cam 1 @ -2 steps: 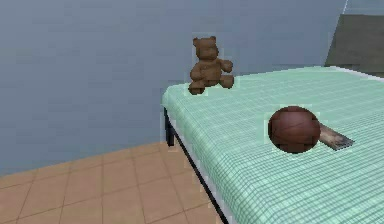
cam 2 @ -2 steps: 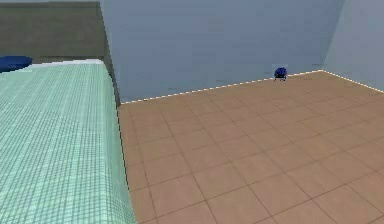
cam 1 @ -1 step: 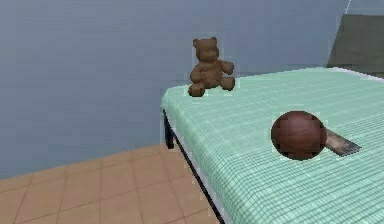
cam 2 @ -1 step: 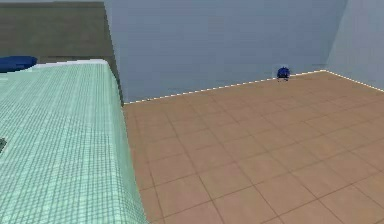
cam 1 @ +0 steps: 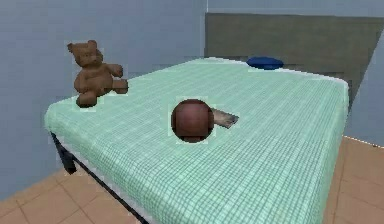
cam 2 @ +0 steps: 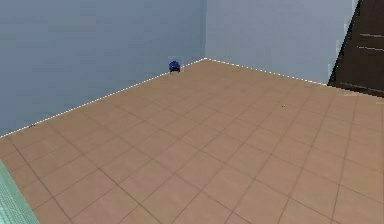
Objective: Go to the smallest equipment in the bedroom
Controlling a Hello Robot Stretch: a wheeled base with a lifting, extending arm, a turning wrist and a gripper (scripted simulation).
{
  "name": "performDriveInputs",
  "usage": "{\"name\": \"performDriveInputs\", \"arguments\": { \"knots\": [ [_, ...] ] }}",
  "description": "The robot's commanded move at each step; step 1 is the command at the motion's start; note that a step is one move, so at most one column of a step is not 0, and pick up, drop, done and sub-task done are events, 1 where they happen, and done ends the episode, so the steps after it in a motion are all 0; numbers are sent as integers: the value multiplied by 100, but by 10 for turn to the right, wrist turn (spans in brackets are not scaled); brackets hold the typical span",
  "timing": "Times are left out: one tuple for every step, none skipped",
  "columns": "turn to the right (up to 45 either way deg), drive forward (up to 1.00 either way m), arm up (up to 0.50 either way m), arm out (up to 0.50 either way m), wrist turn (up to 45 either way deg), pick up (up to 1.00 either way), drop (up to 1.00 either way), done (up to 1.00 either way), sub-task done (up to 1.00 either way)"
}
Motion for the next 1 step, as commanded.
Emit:
{"name": "performDriveInputs", "arguments": {
  "knots": [
    [0, 0, 0, 0, 0, 0, 0, 100, 0]
  ]
}}
